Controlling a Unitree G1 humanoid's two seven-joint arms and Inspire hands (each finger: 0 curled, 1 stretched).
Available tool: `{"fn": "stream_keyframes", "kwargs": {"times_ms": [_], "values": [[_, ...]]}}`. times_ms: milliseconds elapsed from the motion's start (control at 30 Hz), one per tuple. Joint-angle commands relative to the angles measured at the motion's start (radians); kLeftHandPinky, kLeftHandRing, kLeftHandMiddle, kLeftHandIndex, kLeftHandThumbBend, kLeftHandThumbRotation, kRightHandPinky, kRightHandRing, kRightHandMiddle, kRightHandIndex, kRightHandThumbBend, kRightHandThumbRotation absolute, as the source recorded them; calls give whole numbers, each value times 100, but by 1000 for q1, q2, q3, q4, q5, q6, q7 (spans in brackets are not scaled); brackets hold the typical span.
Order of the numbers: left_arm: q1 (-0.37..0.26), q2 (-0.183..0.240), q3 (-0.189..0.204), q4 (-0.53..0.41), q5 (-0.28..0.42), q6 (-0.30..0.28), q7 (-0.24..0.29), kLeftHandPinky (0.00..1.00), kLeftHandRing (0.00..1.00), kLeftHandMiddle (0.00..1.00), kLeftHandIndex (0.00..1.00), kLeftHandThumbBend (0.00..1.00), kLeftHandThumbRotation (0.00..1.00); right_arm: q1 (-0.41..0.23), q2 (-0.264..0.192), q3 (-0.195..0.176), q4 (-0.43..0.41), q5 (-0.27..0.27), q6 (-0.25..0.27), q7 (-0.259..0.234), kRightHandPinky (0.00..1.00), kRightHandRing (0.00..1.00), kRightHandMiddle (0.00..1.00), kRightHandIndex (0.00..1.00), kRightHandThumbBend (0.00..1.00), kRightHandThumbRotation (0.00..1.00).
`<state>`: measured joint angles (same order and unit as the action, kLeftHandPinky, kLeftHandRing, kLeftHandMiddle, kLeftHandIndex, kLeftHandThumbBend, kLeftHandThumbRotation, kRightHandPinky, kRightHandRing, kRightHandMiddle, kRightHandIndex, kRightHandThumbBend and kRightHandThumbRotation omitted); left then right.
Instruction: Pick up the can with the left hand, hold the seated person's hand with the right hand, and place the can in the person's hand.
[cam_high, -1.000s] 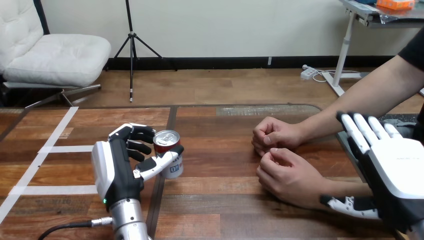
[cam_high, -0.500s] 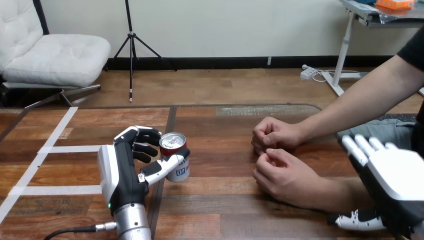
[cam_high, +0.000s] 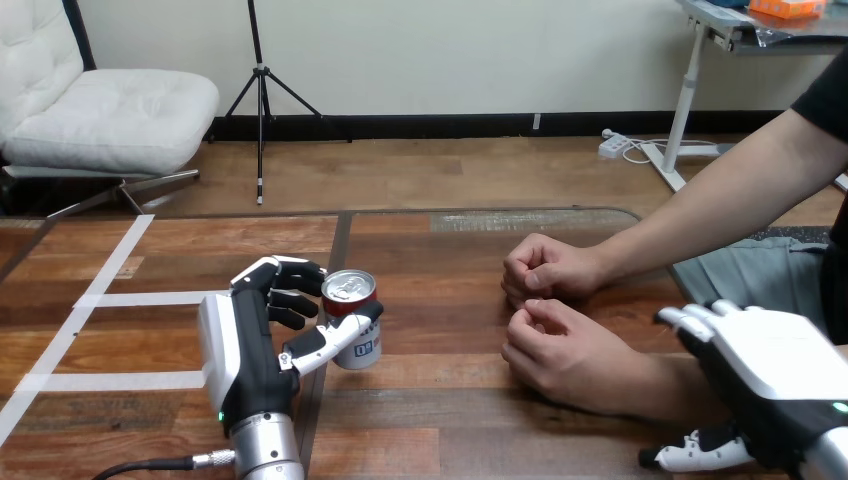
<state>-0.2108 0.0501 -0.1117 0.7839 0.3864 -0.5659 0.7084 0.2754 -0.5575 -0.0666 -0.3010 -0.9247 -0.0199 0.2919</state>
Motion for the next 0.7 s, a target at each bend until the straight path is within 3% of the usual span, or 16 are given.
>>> {"fn": "stream_keyframes", "kwargs": {"times_ms": [0,200,667], "values": [[-36,-5,-12,-77,22,-32,-1,39,42,44,46,62,0,-102,-45,26,31,-8,2,7,99,92,90,87,94,34],[-30,-8,-7,-92,17,-27,-15,40,42,44,46,61,0,-138,-63,54,82,-15,-6,20,96,90,89,86,94,34],[-29,-5,0,-99,27,-37,-18,39,42,44,46,61,0,-214,-82,108,212,9,-41,-1,83,85,85,82,94,30]]}}
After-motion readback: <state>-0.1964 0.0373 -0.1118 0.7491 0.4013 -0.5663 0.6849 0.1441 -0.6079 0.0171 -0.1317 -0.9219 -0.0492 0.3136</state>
